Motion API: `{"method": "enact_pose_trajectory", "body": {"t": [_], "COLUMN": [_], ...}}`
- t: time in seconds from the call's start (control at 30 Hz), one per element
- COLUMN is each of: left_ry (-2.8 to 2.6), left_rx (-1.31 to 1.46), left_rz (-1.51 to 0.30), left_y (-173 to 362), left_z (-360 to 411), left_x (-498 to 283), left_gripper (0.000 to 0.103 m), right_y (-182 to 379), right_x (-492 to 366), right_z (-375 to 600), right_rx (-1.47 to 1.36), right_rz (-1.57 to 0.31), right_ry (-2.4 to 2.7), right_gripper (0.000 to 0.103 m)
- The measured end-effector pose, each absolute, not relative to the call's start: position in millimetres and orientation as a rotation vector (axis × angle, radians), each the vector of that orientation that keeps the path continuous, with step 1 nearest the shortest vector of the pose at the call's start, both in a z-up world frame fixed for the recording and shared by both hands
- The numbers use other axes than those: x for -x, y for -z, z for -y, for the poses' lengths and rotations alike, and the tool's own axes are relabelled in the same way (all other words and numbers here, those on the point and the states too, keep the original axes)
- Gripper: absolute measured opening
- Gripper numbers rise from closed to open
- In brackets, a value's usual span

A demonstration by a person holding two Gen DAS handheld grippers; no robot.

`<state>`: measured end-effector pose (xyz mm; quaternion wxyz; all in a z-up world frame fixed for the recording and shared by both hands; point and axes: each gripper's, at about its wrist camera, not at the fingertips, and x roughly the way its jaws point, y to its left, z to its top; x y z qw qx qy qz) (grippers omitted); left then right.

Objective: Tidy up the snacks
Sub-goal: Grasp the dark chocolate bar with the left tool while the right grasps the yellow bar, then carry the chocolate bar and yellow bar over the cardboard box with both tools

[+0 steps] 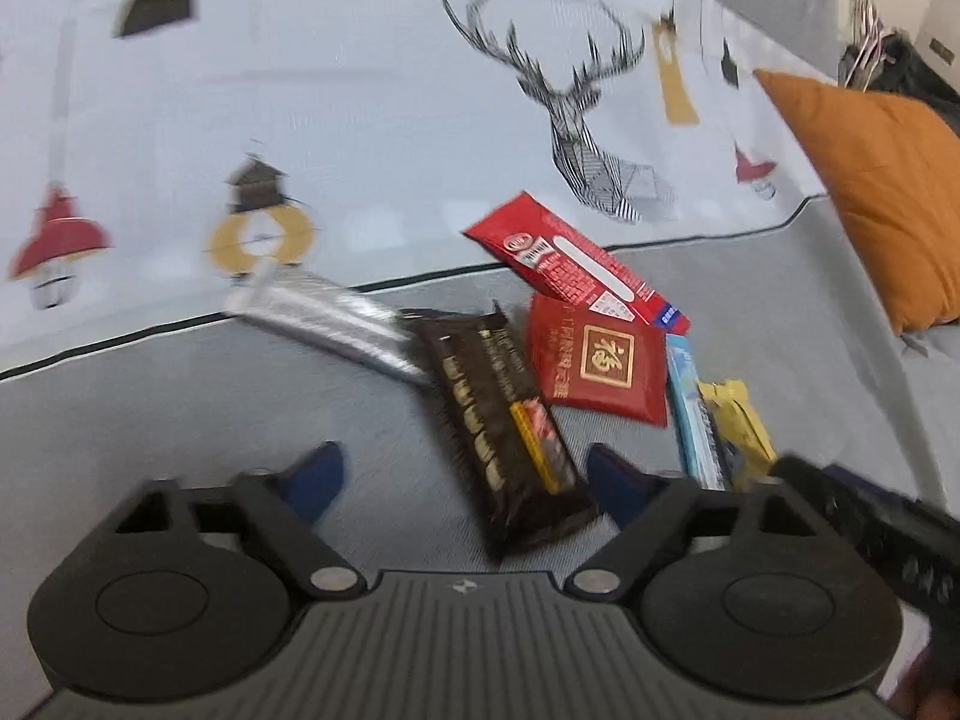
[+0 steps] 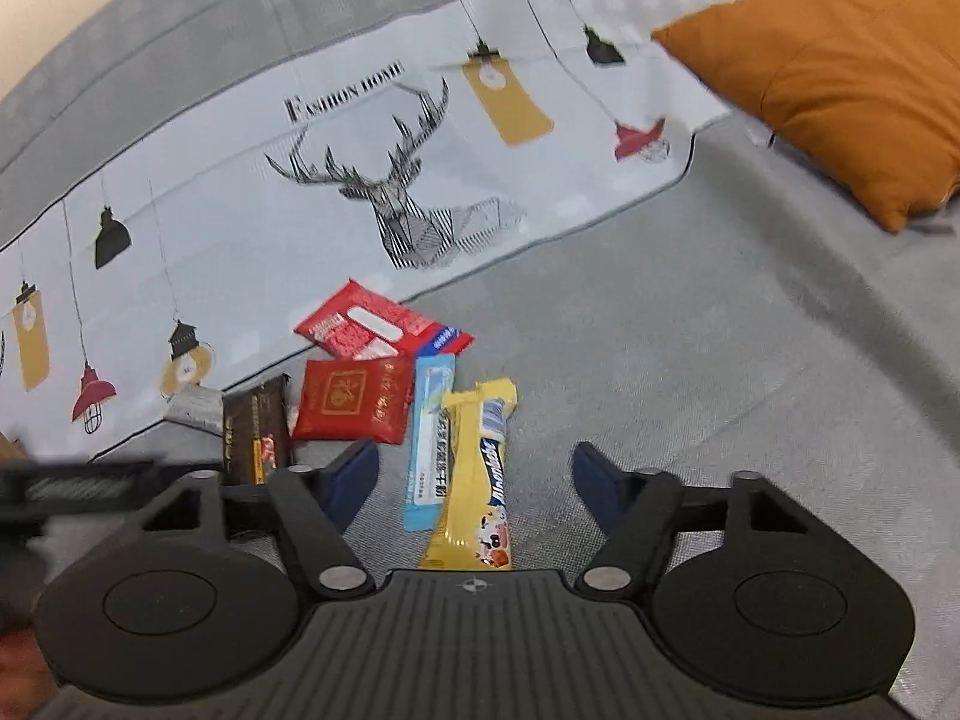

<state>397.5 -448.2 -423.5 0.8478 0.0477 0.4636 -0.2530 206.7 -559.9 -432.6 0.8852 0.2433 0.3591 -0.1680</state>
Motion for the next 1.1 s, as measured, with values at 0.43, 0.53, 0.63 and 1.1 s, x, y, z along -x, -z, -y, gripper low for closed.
{"method": "enact_pose_trajectory", "body": {"t": [0.43, 0.53, 0.63, 1.1], "left_ry": [0.594, 0.6, 0.611, 0.556], "left_rx": [-0.169, -0.177, -0.151, -0.263], "left_rz": [-1.069, -1.097, -1.109, -1.099], "left_y": [414.9, 412.4, 415.4, 424.8], "left_z": [412.9, 387.8, 372.7, 408.4], "left_x": [-354.8, -321.4, -305.8, -326.9], "left_gripper": [0.032, 0.032, 0.036, 0.043], "right_y": [437.8, 431.7, 433.5, 443.0], "right_x": [-204.6, -183.3, -172.3, -215.3], "right_z": [540.2, 518.9, 491.0, 477.9], "right_rx": [-0.526, -0.551, -0.525, -0.313], "right_rz": [-0.847, -0.857, -0.891, -0.888], "right_ry": [0.263, 0.227, 0.163, 0.147], "right_gripper": [0.02, 0.019, 0.02, 0.035]}}
